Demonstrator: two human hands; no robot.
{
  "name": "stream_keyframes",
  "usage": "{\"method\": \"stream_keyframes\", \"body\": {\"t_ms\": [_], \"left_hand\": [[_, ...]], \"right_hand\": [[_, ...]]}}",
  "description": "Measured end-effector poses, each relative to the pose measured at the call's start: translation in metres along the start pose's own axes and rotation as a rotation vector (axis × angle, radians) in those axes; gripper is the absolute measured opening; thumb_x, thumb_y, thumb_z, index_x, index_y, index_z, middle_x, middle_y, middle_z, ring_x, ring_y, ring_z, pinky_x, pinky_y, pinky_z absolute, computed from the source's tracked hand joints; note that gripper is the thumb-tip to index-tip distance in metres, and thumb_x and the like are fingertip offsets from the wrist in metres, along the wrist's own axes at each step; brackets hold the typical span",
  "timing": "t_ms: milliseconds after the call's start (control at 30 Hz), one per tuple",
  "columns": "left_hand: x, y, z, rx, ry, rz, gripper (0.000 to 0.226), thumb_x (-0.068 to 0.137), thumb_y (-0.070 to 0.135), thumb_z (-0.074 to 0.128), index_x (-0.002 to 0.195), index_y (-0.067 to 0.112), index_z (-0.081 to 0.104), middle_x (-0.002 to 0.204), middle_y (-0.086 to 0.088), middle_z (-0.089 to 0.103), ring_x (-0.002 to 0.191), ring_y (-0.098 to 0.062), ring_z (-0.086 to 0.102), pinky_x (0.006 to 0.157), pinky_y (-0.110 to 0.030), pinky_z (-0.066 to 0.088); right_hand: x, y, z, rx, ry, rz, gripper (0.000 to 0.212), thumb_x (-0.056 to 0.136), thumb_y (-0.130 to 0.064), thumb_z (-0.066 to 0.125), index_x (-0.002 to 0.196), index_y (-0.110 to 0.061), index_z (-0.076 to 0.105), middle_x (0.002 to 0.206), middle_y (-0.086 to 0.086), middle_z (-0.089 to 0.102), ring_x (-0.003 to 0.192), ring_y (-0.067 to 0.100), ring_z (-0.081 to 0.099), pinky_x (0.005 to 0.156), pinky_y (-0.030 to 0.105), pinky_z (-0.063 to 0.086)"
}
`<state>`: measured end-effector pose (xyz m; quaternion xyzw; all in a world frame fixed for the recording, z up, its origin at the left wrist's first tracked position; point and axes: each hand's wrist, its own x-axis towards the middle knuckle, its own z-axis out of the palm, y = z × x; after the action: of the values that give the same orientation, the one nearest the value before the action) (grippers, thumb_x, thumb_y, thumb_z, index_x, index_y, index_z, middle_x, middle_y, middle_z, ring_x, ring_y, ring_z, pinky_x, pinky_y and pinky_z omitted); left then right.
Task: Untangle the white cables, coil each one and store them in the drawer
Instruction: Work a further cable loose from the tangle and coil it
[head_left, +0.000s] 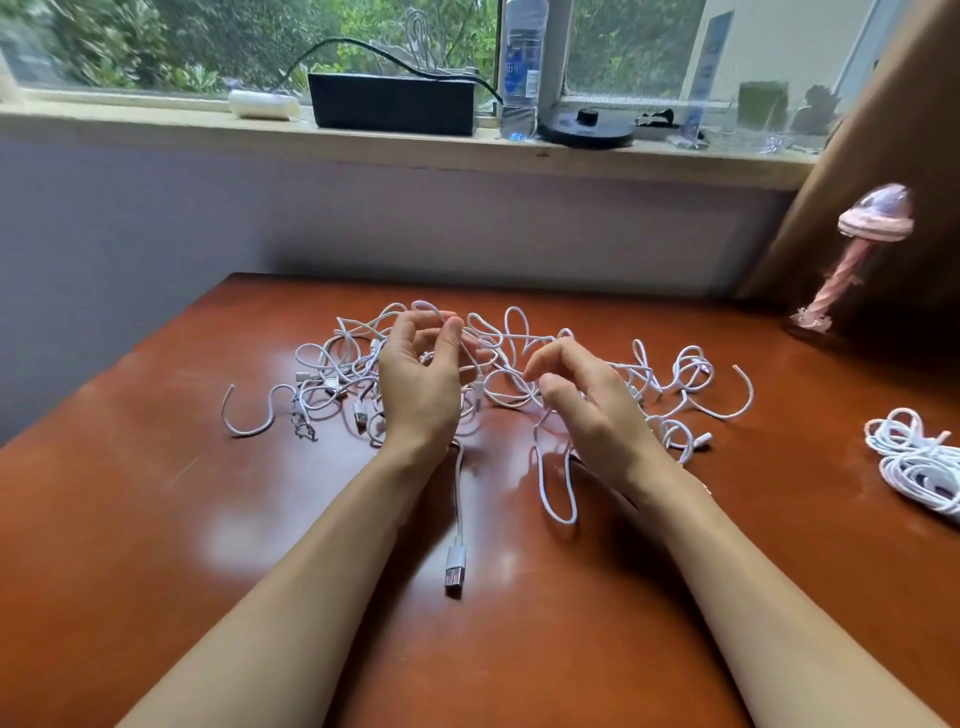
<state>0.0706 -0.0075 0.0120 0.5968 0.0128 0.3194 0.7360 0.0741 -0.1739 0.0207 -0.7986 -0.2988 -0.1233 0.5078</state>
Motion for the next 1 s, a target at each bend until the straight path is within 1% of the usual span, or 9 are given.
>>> {"method": "stream_keyframes", "body": {"t_ms": [100,200,267,400,533,600,700,833,1000], "left_hand": [[-0.004,0.01,0.001,-0.047,-0.063,-0.072,0.01,0.104,0.016,0.056,0.105,0.012,0.065,0.064,0.007,0.057,0.053,-0.02,0.065,0.053,-0.033,0.057],[-0.01,0.014,0.002,-0.068,-0.178,-0.125,0.016,0.105,0.019,0.053,0.112,0.01,0.065,0.066,0.0,0.052,0.041,-0.011,0.042,0.039,-0.021,0.037],[-0.014,0.018,0.005,-0.074,-0.25,-0.169,0.018,0.106,0.02,0.05,0.11,0.011,0.065,0.065,-0.003,0.049,0.039,-0.008,0.032,0.039,-0.016,0.025],[-0.024,0.025,0.01,-0.046,-0.337,-0.23,0.023,0.107,0.02,0.046,0.094,0.014,0.064,0.061,-0.002,0.036,0.04,-0.007,0.026,0.04,-0.014,0.018],[-0.029,0.031,0.012,-0.083,-0.46,-0.296,0.029,0.108,0.028,0.044,0.089,0.011,0.057,0.058,-0.002,0.025,0.041,-0.01,0.02,0.041,-0.015,0.013],[-0.03,0.035,0.012,-0.151,-0.521,-0.339,0.029,0.108,0.03,0.041,0.091,0.008,0.052,0.057,-0.002,0.024,0.039,-0.009,0.02,0.041,-0.015,0.01],[-0.029,0.046,0.012,-0.32,-0.597,-0.397,0.029,0.104,0.032,0.039,0.085,0.012,0.05,0.055,-0.001,0.027,0.037,-0.01,0.019,0.04,-0.018,0.009],[-0.025,0.058,0.01,-0.515,-0.573,-0.441,0.024,0.098,0.028,0.044,0.081,0.013,0.054,0.064,0.0,0.036,0.051,-0.012,0.018,0.048,-0.027,0.011],[-0.01,0.074,0.02,-0.51,-0.498,-0.392,0.013,0.096,0.017,0.048,0.084,0.014,0.053,0.071,-0.001,0.049,0.056,-0.01,0.038,0.058,-0.026,0.017]], "right_hand": [[0.0,0.005,0.002,-0.1,0.022,-0.002,0.017,0.089,-0.03,0.056,0.094,-0.017,0.066,0.084,-0.003,0.068,0.077,0.012,0.061,0.074,0.033,0.05],[0.001,0.007,0.003,-0.106,0.064,-0.078,0.015,0.093,-0.018,0.065,0.107,-0.018,0.067,0.102,-0.005,0.067,0.09,0.013,0.063,0.082,0.028,0.052],[0.004,0.011,0.003,-0.233,0.141,-0.191,0.024,0.093,-0.008,0.066,0.115,-0.014,0.066,0.106,-0.003,0.064,0.096,0.018,0.059,0.086,0.027,0.049],[0.014,0.021,0.001,-0.495,0.27,-0.288,0.04,0.089,0.004,0.062,0.125,-0.013,0.063,0.112,0.002,0.063,0.103,0.024,0.053,0.094,0.033,0.045],[0.02,0.025,0.002,-0.451,0.177,-0.292,0.041,0.094,-0.001,0.059,0.134,-0.008,0.06,0.129,0.004,0.064,0.119,0.022,0.055,0.106,0.035,0.044],[0.017,0.021,0.005,-0.378,0.086,-0.281,0.029,0.095,-0.007,0.058,0.122,-0.01,0.067,0.117,-0.006,0.066,0.113,0.018,0.058,0.102,0.04,0.046],[0.012,0.014,0.007,-0.33,0.001,-0.252,0.019,0.093,-0.019,0.051,0.093,-0.015,0.069,0.09,-0.021,0.055,0.092,0.013,0.053,0.088,0.047,0.047],[0.011,0.01,0.003,-0.283,-0.052,-0.221,0.04,0.097,-0.035,0.041,0.089,-0.014,0.074,0.097,-0.01,0.067,0.102,0.013,0.053,0.093,0.032,0.042],[0.011,0.005,0.004,-0.337,-0.016,-0.237,0.035,0.102,-0.032,0.042,0.088,-0.012,0.067,0.093,-0.005,0.065,0.099,0.013,0.051,0.089,0.031,0.043]]}}
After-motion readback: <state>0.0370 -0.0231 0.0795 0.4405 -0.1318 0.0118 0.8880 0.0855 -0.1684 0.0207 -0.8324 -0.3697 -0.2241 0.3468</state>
